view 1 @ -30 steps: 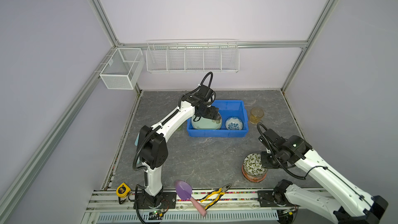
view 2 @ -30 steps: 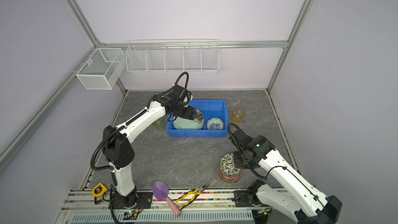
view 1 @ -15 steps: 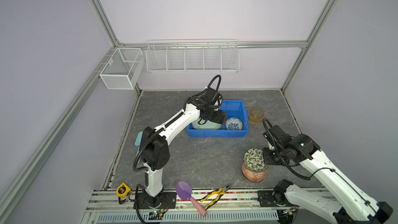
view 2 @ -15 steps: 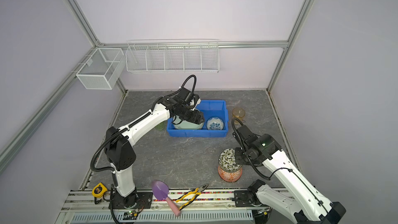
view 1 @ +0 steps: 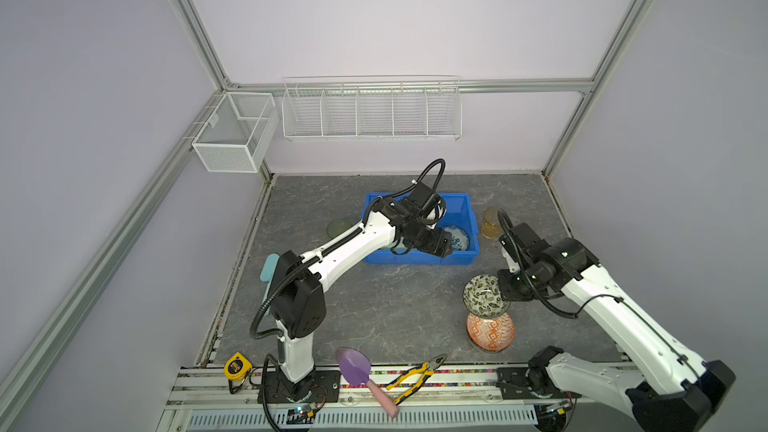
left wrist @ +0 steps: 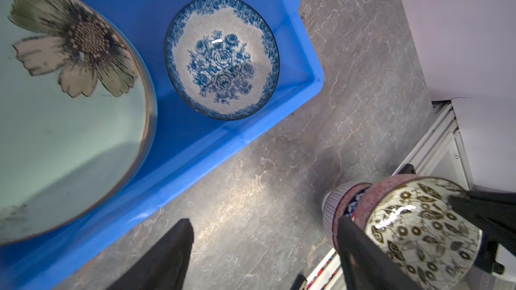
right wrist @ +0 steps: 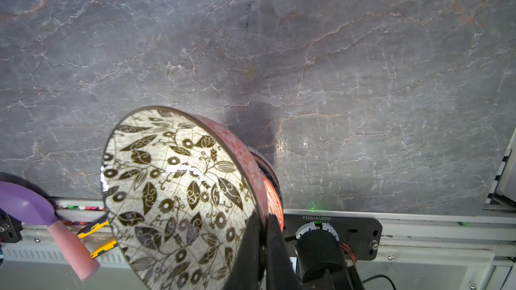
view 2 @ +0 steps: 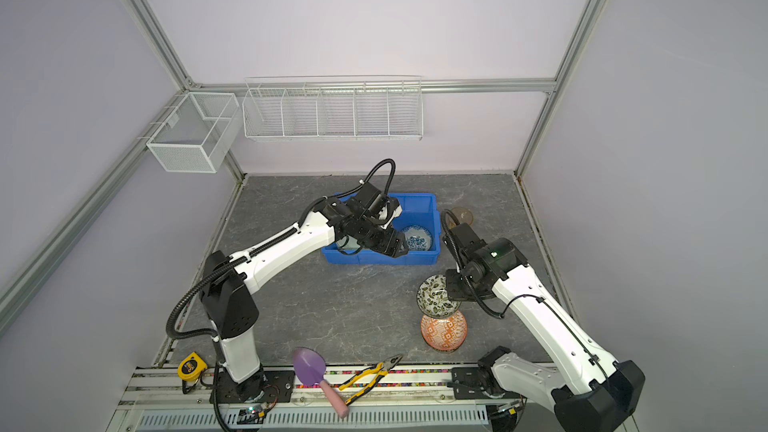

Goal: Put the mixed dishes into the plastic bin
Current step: 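Lift the leaf-patterned bowl toward the bin while the left gripper moves to meet it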

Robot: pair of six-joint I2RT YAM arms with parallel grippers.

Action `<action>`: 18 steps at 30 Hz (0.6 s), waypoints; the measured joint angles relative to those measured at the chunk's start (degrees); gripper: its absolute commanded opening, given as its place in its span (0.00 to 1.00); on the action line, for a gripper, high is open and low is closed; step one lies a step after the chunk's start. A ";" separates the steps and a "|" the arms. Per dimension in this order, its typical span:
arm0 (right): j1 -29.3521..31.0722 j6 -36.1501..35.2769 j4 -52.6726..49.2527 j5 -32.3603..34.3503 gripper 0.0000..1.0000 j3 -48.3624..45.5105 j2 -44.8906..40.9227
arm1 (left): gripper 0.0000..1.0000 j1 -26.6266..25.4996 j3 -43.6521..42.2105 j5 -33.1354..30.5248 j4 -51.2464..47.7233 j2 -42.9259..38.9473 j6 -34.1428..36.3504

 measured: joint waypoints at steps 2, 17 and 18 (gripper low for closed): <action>0.00 -0.70 0.66 -0.44 0.07 1.01 1.55 | 0.81 -0.57 -1.64 0.61 0.15 -1.62 -1.81; 0.00 -3.78 4.79 -2.99 0.06 5.70 7.21 | 0.68 -5.18 -5.99 4.72 3.48 -4.15 -10.45; 0.00 -3.82 4.87 -3.04 0.06 5.86 7.21 | 0.67 -5.18 -5.99 4.72 3.56 -4.04 -10.75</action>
